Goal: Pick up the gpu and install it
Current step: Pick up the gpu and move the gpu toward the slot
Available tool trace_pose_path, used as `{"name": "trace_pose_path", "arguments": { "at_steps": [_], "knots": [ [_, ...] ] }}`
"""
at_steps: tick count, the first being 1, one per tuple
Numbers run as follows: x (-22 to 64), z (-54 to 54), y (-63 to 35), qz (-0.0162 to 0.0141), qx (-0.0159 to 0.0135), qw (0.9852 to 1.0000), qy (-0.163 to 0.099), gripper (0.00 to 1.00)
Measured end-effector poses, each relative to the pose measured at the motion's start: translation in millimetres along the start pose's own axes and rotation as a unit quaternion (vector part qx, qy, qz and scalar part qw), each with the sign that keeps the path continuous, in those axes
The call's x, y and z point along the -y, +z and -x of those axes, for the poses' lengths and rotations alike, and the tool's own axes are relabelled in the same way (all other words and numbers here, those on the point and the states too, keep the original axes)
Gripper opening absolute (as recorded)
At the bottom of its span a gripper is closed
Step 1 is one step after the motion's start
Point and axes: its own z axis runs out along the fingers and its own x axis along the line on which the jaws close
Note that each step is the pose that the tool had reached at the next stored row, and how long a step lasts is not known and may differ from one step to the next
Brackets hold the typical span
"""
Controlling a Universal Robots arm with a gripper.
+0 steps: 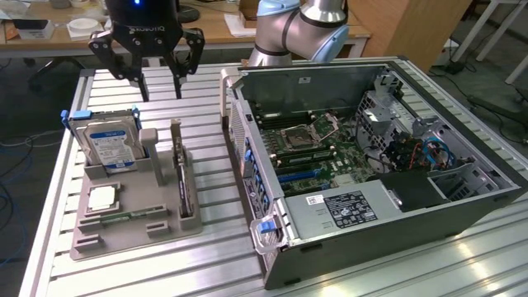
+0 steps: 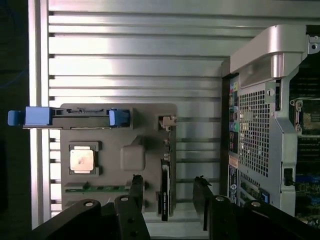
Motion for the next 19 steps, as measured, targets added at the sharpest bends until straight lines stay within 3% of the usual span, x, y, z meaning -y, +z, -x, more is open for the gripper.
{"name": "trace_pose_path", "arguments": {
  "at_steps": [9,17,19],
  "knots": [
    [4.5,0.0,1.9,-0.001,-0.0002,1.0,-0.001,0.53],
    [6.9,0.0,6.3,-0.0054,-0.0001,1.0,-0.001,0.53],
    [7.2,0.0,7.3,-0.0081,-0.0001,1.0,-0.001,0.53]
  ]
}}
